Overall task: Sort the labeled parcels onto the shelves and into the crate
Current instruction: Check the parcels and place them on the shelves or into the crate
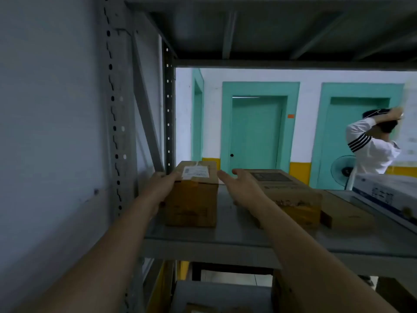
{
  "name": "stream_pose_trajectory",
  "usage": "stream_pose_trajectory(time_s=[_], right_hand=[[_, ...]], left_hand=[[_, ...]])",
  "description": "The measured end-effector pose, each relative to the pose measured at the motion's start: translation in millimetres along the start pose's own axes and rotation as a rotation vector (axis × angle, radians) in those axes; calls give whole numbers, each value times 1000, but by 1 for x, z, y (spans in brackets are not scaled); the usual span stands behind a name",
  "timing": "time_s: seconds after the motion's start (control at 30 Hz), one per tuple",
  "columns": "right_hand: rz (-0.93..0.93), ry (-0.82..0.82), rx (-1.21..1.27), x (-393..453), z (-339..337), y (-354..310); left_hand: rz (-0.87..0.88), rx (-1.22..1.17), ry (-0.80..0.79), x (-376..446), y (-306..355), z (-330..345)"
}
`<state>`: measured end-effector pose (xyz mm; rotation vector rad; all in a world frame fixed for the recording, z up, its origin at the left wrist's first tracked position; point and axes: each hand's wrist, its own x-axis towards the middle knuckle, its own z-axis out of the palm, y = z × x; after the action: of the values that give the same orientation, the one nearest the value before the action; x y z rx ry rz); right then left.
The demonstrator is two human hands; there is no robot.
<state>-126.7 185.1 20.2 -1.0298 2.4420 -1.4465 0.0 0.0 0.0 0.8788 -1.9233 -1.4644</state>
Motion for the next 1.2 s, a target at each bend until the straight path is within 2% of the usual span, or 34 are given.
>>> stream_pose_trajectory(time_s=[0.17, 0.4, 0.53, 0.8, 1.2], right_hand=[[119, -118, 89, 13, 18, -3], [214, -248, 151, 26, 33, 0], [208, -256, 161, 30, 34, 0], [16, -158, 237, 24, 17, 8], [-233, -151, 134, 4, -1, 31]], left_hand=[[-84, -29, -133, 6, 0, -3], [-129, -84, -163, 7, 4, 0], [-106, -92, -187, 7, 7, 1], [8, -13, -269, 7, 10, -2], [166, 93, -372, -8, 14, -6]])
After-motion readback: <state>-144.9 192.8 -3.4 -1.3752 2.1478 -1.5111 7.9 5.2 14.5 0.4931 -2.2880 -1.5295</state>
